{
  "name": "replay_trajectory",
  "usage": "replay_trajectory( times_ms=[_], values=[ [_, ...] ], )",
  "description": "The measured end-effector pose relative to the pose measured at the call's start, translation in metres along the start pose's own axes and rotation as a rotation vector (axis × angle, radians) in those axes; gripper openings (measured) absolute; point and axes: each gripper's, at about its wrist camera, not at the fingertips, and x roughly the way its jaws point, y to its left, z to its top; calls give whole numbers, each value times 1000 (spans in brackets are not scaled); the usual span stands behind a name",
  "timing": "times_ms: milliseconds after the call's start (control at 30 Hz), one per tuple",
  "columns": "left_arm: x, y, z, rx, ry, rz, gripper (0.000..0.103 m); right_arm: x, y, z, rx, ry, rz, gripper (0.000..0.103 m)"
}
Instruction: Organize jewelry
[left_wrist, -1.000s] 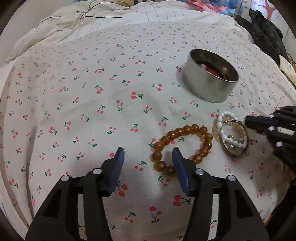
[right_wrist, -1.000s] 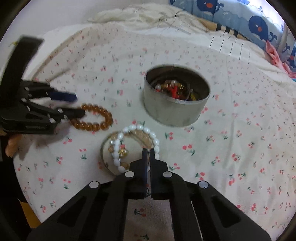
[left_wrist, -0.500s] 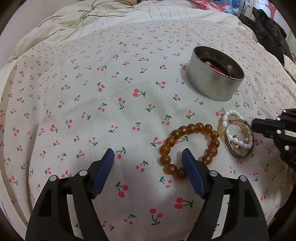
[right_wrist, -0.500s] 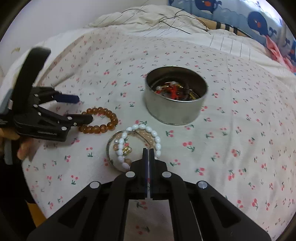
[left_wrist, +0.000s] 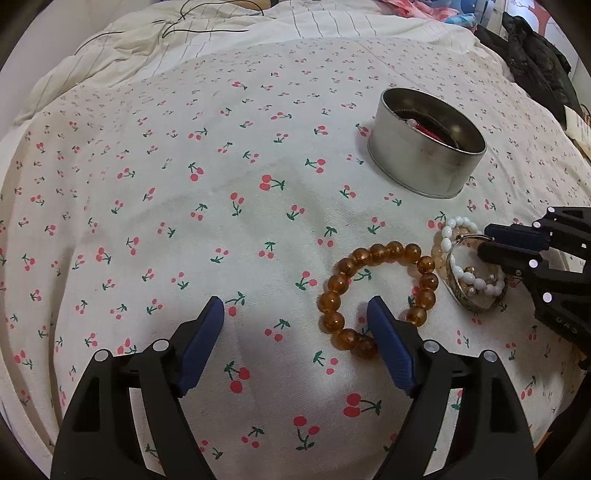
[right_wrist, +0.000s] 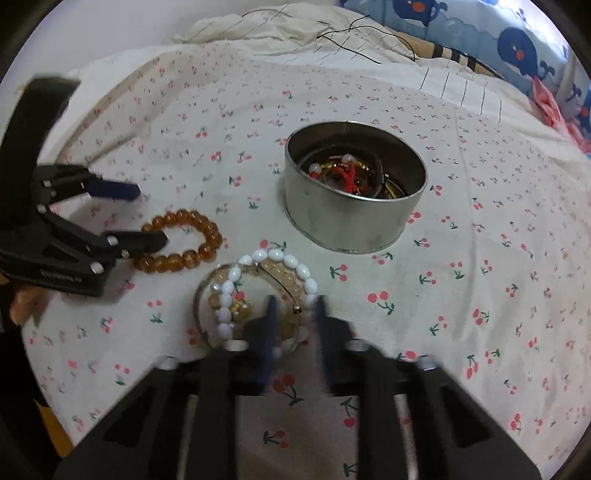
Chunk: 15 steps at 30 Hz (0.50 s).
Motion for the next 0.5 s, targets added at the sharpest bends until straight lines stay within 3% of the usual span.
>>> replay_trajectory(
  times_ms=[233,333,433,500],
  values=[
    [1,-2,1,-6,0,-2,80,-32,-15,-2,54,-63,25,6],
    [3,-4,2,-20,-1,-28,80,-42,-30,-5,95,-74,-14,6],
    [4,-11,0,-5,-8,-52,79,-38,-50,-11,135,-27,-87,6],
    [4,-16,-2,19,-12,-62,73,-29,-59,-16,162,32,-90,10]
  ],
)
